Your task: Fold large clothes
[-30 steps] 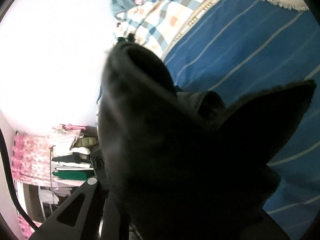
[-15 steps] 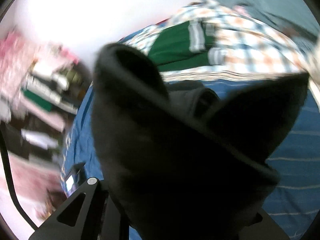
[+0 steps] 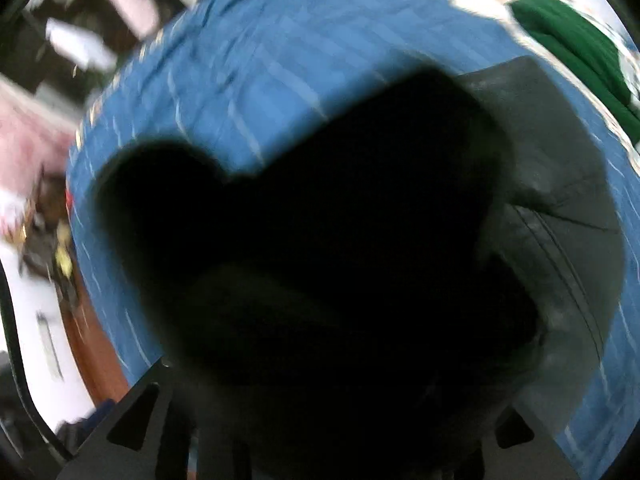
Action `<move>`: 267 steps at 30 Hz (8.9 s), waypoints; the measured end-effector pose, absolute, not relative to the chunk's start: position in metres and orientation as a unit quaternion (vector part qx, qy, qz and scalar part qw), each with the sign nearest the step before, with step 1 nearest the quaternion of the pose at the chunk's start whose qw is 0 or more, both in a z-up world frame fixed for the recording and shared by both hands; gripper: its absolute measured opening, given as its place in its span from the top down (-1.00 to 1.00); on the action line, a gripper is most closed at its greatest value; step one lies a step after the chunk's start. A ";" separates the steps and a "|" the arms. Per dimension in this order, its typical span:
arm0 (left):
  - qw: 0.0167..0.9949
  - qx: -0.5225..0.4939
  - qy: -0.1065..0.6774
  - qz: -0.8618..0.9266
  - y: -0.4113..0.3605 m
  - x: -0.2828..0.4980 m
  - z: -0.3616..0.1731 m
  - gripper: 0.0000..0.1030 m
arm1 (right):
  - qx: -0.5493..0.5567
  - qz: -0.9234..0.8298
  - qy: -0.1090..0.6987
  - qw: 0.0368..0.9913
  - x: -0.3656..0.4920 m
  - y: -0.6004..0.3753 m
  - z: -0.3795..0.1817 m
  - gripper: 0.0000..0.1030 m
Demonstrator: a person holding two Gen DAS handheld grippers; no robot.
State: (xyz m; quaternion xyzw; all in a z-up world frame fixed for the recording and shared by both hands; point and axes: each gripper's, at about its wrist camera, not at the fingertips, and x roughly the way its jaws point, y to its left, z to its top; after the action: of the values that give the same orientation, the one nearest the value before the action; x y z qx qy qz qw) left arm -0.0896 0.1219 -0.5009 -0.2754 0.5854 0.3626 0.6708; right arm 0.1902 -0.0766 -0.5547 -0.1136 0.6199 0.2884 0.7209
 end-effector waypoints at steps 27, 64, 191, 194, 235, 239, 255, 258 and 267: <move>0.736 -0.175 0.571 0.318 0.116 0.080 -0.528 -1.00 | 0.009 0.205 0.748 0.631 0.349 -0.158 -0.606 0.02; 0.688 -0.349 0.539 0.337 0.138 0.002 -0.527 -1.00 | 0.019 0.229 0.766 0.601 0.249 -0.285 -0.592 0.62; 0.915 0.039 0.402 0.015 -0.008 0.236 -0.088 -0.97 | 0.036 -0.187 0.423 0.886 0.157 -0.369 0.001 -0.79; 0.916 0.041 0.399 0.016 -0.007 0.216 -0.075 -0.97 | 0.028 -0.180 0.414 0.892 0.127 -0.361 0.027 -0.79; 0.937 0.034 0.348 0.006 -0.008 0.139 -0.011 -1.00 | 0.020 -0.136 0.367 0.920 0.027 -0.349 0.123 -0.92; 0.937 0.037 0.347 0.001 -0.010 0.134 -0.006 -1.00 | 0.017 -0.131 0.367 0.921 0.024 -0.346 0.123 -0.92; 0.940 0.038 0.338 -0.014 -0.011 0.124 0.002 -1.00 | 0.016 -0.125 0.365 0.923 0.016 -0.340 0.125 -0.92; 0.941 0.038 0.337 -0.013 -0.012 0.124 0.002 -1.00 | 0.016 -0.126 0.364 0.923 0.013 -0.340 0.127 -0.92; 0.942 0.039 0.334 -0.014 -0.014 0.124 0.004 -1.00 | 0.017 -0.128 0.361 0.923 0.007 -0.341 0.131 -0.92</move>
State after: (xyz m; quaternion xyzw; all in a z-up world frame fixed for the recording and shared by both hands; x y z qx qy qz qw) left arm 0.1244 -0.0139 0.0039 0.0392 0.3335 -0.0145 0.9418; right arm 0.0068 -0.3408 0.1315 0.0168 0.3614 -0.1282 0.9234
